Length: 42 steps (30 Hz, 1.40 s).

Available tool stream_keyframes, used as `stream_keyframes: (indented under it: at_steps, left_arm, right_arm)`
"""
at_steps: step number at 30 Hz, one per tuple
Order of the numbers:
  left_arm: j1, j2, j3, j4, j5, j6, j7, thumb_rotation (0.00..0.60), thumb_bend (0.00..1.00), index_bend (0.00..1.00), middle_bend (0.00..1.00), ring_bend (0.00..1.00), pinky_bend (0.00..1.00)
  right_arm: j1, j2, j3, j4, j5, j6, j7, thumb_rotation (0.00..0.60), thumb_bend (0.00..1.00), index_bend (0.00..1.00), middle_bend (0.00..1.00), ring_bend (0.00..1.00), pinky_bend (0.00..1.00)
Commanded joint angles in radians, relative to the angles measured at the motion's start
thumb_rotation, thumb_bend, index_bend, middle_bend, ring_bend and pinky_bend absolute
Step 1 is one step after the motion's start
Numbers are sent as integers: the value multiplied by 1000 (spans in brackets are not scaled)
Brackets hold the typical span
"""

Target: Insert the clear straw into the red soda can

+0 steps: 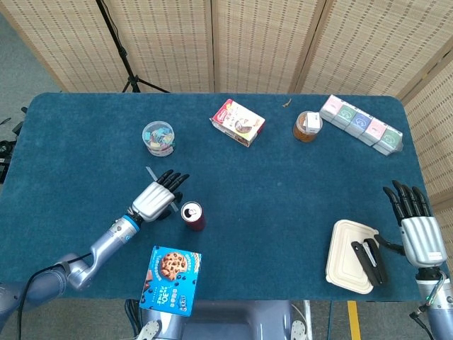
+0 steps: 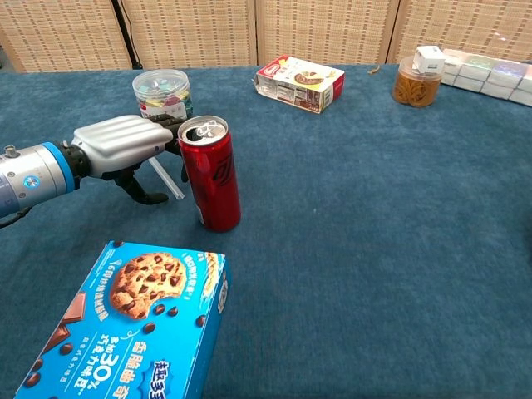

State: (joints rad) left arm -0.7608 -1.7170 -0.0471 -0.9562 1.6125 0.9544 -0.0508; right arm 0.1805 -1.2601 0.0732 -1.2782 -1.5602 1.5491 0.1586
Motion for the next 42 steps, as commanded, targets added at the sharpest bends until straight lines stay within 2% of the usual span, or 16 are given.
stream_keyframes:
  at_steps: [1,28,42]
  left_arm:
    - [-3,-5,2,2,-5,2,3,600,304,494,0,0,0]
    - [-29,-33,17,38,-57,-37,42,600,342,563,0,0,0]
    - [-13,26,13,-20,-63,16,13,600,347,585,0,0,0]
  right_arm:
    - [-1,1,1,0,0,-1,2,600,0,0,0,0,0]
    - [-7,4,13,-8,5,-11,7,600,0,0,0,0,0]
    - [-7,2,13,-10,1,-16,3,600,0,0,0,0,0]
